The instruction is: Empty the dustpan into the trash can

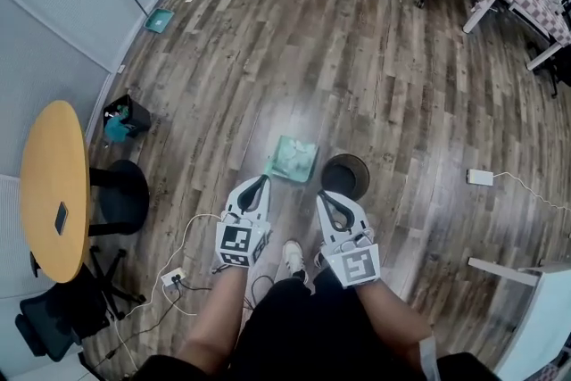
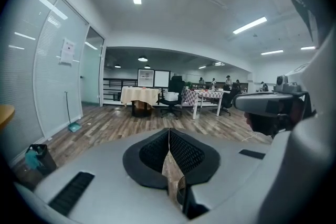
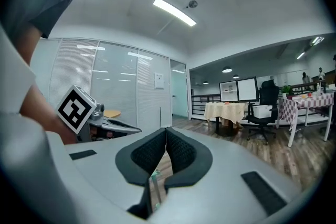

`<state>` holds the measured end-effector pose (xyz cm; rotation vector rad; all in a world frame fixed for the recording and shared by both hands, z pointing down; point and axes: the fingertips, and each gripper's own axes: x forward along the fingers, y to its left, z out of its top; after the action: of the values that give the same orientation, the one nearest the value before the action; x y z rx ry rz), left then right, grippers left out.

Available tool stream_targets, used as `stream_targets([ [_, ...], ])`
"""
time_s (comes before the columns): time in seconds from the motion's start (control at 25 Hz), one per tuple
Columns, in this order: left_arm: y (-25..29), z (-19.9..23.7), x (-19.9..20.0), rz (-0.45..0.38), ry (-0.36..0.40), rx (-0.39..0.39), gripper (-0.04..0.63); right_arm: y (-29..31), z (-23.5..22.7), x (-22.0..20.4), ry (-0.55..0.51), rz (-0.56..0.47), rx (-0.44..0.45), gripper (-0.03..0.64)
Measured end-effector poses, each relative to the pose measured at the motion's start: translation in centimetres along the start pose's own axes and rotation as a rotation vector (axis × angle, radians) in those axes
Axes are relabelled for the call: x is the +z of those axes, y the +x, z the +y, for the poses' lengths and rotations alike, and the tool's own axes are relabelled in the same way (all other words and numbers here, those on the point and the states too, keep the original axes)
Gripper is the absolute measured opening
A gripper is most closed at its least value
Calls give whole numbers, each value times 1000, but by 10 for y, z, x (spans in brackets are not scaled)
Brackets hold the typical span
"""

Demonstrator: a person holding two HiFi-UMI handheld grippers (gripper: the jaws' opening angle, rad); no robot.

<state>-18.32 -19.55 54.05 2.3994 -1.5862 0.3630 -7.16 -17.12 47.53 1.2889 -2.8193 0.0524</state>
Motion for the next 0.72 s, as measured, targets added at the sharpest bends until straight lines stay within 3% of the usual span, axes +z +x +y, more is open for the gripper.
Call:
stream_targets([
  [0.36, 34, 7, -37, 124, 18, 33, 23, 31, -17, -33, -6, 61, 97, 25],
  [0.52, 42, 17, -57, 207, 16, 15, 23, 46, -15, -41, 30, 90, 95, 25],
  [0.72, 59, 42, -74, 221, 25, 25, 23, 69, -7, -56, 25, 119, 101, 25],
])
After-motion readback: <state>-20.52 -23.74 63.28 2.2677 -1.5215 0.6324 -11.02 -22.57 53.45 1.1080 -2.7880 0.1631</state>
